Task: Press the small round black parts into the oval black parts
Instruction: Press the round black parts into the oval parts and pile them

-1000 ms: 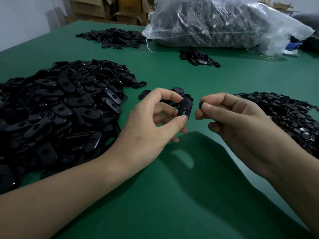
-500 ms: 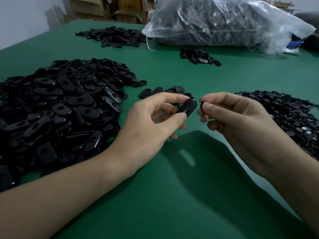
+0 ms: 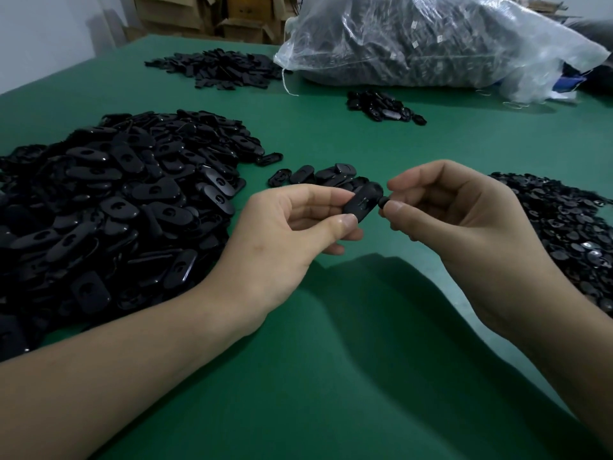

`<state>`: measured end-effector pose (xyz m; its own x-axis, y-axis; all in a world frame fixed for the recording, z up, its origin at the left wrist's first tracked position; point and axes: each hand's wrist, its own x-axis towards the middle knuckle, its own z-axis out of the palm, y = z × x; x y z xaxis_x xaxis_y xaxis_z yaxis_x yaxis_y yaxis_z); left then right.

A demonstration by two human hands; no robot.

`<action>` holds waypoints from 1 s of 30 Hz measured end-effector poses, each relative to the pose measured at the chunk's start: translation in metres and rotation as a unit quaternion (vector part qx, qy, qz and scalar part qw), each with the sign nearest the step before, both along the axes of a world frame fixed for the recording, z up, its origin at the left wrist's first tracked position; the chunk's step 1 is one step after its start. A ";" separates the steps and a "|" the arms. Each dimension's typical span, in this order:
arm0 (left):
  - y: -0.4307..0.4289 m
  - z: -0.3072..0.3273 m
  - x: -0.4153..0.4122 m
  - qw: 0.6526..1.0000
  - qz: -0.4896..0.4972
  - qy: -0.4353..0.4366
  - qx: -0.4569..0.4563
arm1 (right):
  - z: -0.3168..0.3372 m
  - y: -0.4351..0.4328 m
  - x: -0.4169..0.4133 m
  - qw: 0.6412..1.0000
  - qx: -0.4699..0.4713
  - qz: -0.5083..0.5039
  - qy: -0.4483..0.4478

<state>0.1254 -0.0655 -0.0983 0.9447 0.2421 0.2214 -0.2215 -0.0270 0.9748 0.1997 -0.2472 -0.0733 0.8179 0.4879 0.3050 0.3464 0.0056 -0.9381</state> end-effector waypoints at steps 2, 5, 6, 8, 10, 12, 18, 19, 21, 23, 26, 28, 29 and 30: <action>0.000 0.001 0.000 1.000 -0.006 0.000 0.001 | 0.002 -0.001 -0.001 0.999 -0.025 -0.008 -0.034; -0.001 0.001 -0.001 1.000 -0.007 0.004 -0.007 | 0.004 -0.001 -0.001 0.996 -0.055 -0.025 -0.072; -0.001 0.002 -0.001 1.000 -0.008 0.004 -0.010 | 0.004 0.000 -0.002 0.995 -0.059 -0.029 -0.077; -0.001 0.003 -0.001 1.000 -0.009 0.002 -0.011 | 0.004 0.000 -0.002 0.994 -0.065 -0.033 -0.079; -0.001 0.004 -0.002 1.000 -0.007 0.000 -0.014 | 0.004 -0.001 -0.001 0.995 -0.063 -0.035 -0.068; -0.002 0.005 -0.002 1.000 -0.002 0.005 -0.012 | 0.003 0.000 -0.001 0.998 -0.049 -0.029 -0.040; -0.003 0.005 -0.003 1.000 0.000 0.020 -0.010 | 0.002 0.001 -0.002 0.996 0.012 0.014 0.085; -0.003 0.005 -0.003 1.000 0.000 0.021 -0.007 | 0.001 0.001 -0.002 0.995 0.009 0.017 0.096; -0.002 0.005 -0.003 1.000 -0.005 0.021 0.002 | -0.001 0.001 -0.001 0.993 0.011 0.024 0.115; -0.002 0.006 -0.002 0.999 -0.018 0.021 0.018 | -0.001 0.001 -0.001 0.992 0.016 0.028 0.125; -0.002 0.006 -0.002 0.999 -0.032 0.021 0.034 | 0.000 0.000 -0.001 0.992 0.013 0.027 0.123; -0.002 0.007 -0.003 0.998 -0.038 0.022 0.036 | 0.000 0.000 -0.001 0.992 0.008 0.025 0.119; -0.002 0.007 -0.003 0.999 -0.036 0.023 0.034 | 0.000 0.000 -0.001 0.993 0.007 0.024 0.119; -0.002 0.007 -0.003 0.999 -0.031 0.024 0.028 | 0.001 0.000 -0.002 0.993 0.008 0.022 0.118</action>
<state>0.1227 -0.0675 -0.0917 0.9674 0.1706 0.1870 -0.1773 -0.0702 0.9816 0.1982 -0.2467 -0.0727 0.8459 0.5207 0.1153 0.1166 0.0305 -0.9927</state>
